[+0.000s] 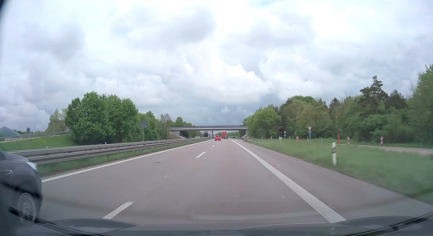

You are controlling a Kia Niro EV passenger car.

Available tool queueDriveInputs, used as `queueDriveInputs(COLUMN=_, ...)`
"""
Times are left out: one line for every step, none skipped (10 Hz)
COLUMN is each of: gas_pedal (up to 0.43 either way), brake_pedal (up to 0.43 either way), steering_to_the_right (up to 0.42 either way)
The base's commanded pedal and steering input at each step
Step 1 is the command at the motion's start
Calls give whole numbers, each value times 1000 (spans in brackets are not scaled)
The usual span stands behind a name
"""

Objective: Follow the waypoints while adhering to traffic rules and regulations

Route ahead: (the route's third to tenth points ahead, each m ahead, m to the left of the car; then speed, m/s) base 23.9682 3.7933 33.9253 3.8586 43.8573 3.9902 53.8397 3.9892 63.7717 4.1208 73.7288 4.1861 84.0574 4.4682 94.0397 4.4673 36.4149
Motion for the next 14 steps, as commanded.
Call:
queueDriveInputs(gas_pedal=299, brake_pedal=12, steering_to_the_right=-5)
queueDriveInputs(gas_pedal=299, brake_pedal=12, steering_to_the_right=-6)
queueDriveInputs(gas_pedal=299, brake_pedal=12, steering_to_the_right=-6)
queueDriveInputs(gas_pedal=299, brake_pedal=12, steering_to_the_right=-5)
queueDriveInputs(gas_pedal=299, brake_pedal=12, steering_to_the_right=-6)
queueDriveInputs(gas_pedal=299, brake_pedal=12, steering_to_the_right=-5)
queueDriveInputs(gas_pedal=299, brake_pedal=12, steering_to_the_right=-4)
queueDriveInputs(gas_pedal=299, brake_pedal=12, steering_to_the_right=-4)
queueDriveInputs(gas_pedal=299, brake_pedal=12, steering_to_the_right=-4)
queueDriveInputs(gas_pedal=299, brake_pedal=12, steering_to_the_right=-4)
queueDriveInputs(gas_pedal=299, brake_pedal=12, steering_to_the_right=-4)
queueDriveInputs(gas_pedal=299, brake_pedal=12, steering_to_the_right=-4)
queueDriveInputs(gas_pedal=299, brake_pedal=12, steering_to_the_right=-4)
queueDriveInputs(gas_pedal=299, brake_pedal=12, steering_to_the_right=-4)
